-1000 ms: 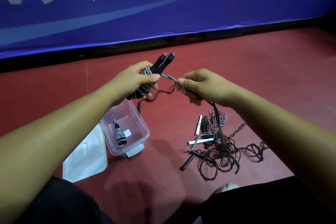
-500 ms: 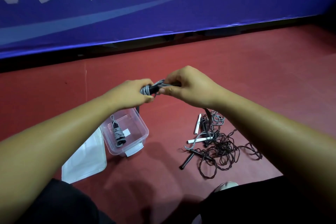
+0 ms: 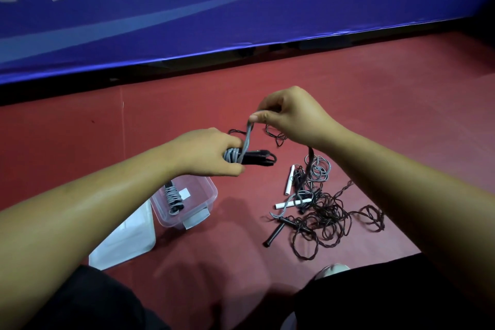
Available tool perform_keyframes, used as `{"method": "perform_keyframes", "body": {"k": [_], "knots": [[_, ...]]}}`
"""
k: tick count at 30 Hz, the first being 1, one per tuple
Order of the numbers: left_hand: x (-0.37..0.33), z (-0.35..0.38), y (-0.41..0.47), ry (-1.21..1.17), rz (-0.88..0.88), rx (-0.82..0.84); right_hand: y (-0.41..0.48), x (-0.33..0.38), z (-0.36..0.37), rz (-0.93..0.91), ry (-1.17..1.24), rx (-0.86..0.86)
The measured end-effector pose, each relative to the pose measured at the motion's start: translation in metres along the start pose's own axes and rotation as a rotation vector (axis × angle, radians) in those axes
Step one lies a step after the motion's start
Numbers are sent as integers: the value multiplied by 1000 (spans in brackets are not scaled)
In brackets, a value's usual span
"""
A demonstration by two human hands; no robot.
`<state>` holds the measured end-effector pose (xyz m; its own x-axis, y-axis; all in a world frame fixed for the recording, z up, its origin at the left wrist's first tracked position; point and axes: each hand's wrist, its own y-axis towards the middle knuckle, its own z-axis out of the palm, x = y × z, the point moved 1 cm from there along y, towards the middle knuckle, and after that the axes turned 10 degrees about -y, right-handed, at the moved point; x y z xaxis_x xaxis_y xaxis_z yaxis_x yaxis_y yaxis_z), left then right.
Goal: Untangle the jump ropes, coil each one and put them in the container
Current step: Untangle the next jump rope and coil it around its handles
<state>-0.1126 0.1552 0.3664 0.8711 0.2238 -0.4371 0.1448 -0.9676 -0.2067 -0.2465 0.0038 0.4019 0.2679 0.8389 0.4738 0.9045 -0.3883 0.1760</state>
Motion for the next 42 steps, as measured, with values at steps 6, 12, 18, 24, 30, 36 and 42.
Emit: {"method": "perform_keyframes", "body": {"k": [6,12,18,24,30,36,42], "knots": [[-2,-6,-4,-320,187,-63,2,-19,1,67,29,57],[-4,-8,-6,-936,162,-93,-8,-20,11,229,310,391],[12,-22,1,-1164,21,-287,-10,-19,10,235,363,378],[39,-29,4,-1003,-101,-373,-10,-3,-5,141,195,325],[38,-18,10,-473,-87,-364,-12,30,2,-130,-87,306],[17,-5,7,-127,-63,-309,-13,28,-5,-112,-20,192],[-1,-7,2,-70,-63,-198,-7,18,-10,-52,59,45]]}}
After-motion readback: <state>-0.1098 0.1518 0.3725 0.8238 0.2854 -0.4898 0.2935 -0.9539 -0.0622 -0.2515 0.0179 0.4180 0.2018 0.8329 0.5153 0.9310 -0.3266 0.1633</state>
